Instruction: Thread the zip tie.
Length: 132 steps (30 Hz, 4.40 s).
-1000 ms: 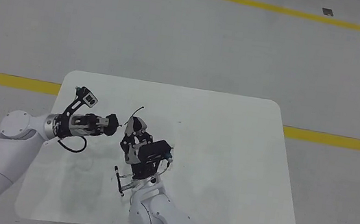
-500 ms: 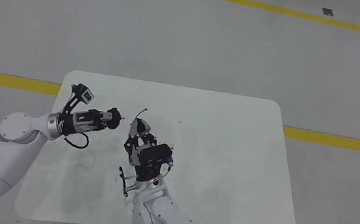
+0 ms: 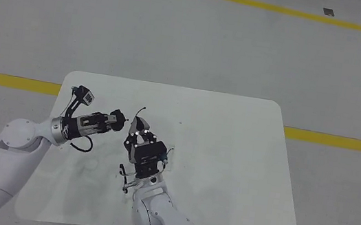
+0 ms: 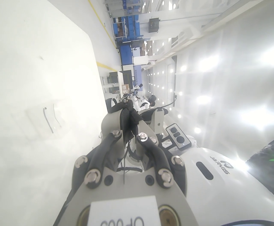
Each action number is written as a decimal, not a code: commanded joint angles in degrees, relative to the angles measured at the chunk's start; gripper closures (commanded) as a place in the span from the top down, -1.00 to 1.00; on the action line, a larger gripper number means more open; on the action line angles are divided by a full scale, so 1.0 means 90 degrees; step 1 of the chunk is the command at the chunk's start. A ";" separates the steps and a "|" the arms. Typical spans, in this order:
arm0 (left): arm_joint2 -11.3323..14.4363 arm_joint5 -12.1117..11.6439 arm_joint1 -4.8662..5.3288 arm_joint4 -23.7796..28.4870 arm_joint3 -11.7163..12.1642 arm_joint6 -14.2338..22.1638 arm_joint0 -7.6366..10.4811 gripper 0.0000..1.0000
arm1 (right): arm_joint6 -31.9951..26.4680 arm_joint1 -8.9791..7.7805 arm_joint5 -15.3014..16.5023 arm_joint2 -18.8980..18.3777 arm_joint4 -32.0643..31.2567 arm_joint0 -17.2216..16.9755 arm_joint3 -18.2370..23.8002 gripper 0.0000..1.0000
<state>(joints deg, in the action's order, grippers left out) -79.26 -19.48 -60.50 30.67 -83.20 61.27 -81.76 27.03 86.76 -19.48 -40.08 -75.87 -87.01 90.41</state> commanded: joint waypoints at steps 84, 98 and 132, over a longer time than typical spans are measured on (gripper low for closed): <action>-0.0010 0.0000 -0.0011 -0.0005 -0.0018 0.0006 -0.0012 -1.00 | -0.0257 0.0457 0.0001 -0.0209 -0.0542 0.0110 -0.0461 -1.00; -0.0010 0.0000 -0.0011 -0.0005 -0.0018 0.0006 -0.0012 -1.00 | -0.0220 0.0378 0.0076 -0.0105 -0.0155 0.0158 -0.0392 -1.00; -0.0010 0.0000 -0.0011 -0.0005 -0.0018 0.0006 -0.0012 -1.00 | -0.0189 0.0263 0.0163 0.0040 0.0434 0.0235 -0.0375 -1.00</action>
<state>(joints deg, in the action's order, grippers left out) -79.35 -19.48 -60.61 30.63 -83.36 61.33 -81.87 25.32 89.18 -17.84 -39.77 -72.05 -84.93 87.07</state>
